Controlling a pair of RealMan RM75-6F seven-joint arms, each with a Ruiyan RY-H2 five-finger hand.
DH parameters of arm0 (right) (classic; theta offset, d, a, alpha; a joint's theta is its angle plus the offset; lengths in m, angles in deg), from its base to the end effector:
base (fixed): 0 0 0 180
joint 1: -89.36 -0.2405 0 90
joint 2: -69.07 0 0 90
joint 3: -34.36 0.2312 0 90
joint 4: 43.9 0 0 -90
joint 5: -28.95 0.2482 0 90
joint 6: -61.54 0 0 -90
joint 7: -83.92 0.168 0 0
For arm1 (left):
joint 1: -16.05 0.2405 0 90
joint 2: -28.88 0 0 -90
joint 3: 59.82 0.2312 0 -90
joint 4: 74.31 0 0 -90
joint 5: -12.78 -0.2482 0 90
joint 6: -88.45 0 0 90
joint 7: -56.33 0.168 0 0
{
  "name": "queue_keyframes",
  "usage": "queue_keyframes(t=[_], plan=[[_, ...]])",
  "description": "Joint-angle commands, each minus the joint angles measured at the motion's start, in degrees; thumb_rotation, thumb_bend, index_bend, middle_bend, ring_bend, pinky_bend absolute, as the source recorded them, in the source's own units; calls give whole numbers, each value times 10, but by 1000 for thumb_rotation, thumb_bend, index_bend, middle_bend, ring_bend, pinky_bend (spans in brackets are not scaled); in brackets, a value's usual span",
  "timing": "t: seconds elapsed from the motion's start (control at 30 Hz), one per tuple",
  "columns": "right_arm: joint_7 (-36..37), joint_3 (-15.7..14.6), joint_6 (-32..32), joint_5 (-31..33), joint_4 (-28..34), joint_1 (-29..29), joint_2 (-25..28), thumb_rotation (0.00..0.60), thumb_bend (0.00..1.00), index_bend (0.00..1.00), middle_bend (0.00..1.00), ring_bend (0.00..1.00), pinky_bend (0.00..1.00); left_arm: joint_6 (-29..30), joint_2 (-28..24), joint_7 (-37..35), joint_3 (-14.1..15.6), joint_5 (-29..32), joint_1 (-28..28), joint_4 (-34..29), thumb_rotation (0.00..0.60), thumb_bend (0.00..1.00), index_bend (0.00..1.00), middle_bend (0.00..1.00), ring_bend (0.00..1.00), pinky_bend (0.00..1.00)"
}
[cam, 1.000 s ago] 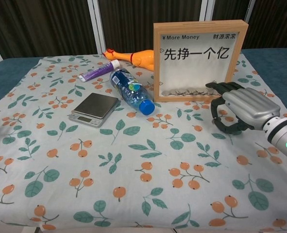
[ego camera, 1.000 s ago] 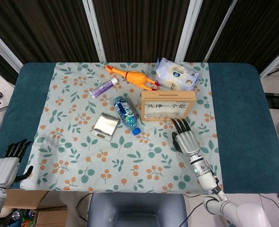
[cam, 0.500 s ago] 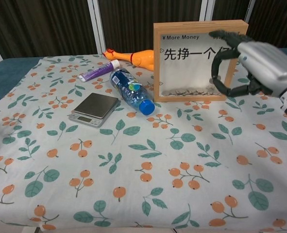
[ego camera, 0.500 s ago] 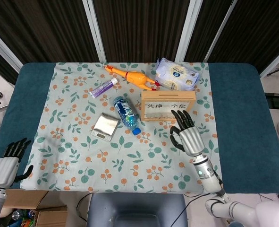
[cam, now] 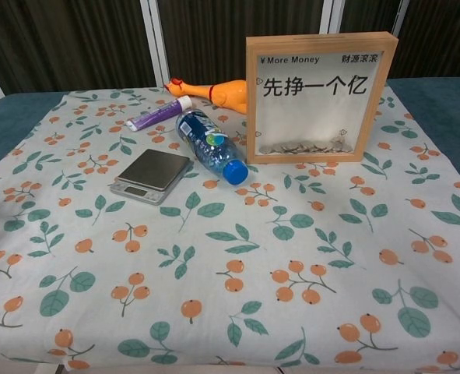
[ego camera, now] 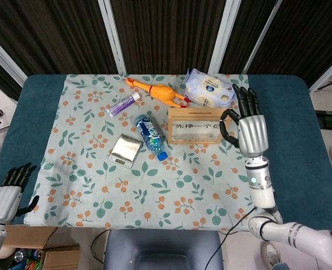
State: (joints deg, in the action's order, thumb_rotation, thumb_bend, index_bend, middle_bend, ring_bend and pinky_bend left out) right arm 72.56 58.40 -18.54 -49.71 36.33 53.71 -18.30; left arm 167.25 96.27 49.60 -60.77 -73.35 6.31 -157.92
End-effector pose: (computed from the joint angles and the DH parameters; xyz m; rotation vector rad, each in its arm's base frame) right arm -0.1086 -0.3944 0.0766 1.3014 -0.5866 1.3991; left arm -0.3245 0.2272 0.0917 -1.4870 -0.9720 -0.8885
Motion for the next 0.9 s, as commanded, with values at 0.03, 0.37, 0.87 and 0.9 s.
queue_keyframes(t=[0.03, 0.37, 0.87, 0.9], plan=[[-58, 37, 90, 93, -19, -45, 9, 600, 615, 744, 151, 0, 0, 0, 1, 1, 0, 0, -1, 0, 600, 378, 0, 0, 0, 0], [-81, 48, 189, 199, -68, -100, -2, 600, 616, 747, 151, 0, 0, -10, 3, 4, -3, 9, -4, 3, 600, 378, 0, 0, 0, 0], [-76, 22, 210, 219, -76, -121, -4, 600, 618, 753, 151, 0, 0, -9, 3, 2, -3, 10, -3, 6, 600, 379, 0, 0, 0, 0], [-76, 20, 210, 219, -75, -121, -4, 600, 618, 754, 151, 0, 0, -9, 3, 1, -3, 10, -3, 6, 600, 378, 0, 0, 0, 0]])
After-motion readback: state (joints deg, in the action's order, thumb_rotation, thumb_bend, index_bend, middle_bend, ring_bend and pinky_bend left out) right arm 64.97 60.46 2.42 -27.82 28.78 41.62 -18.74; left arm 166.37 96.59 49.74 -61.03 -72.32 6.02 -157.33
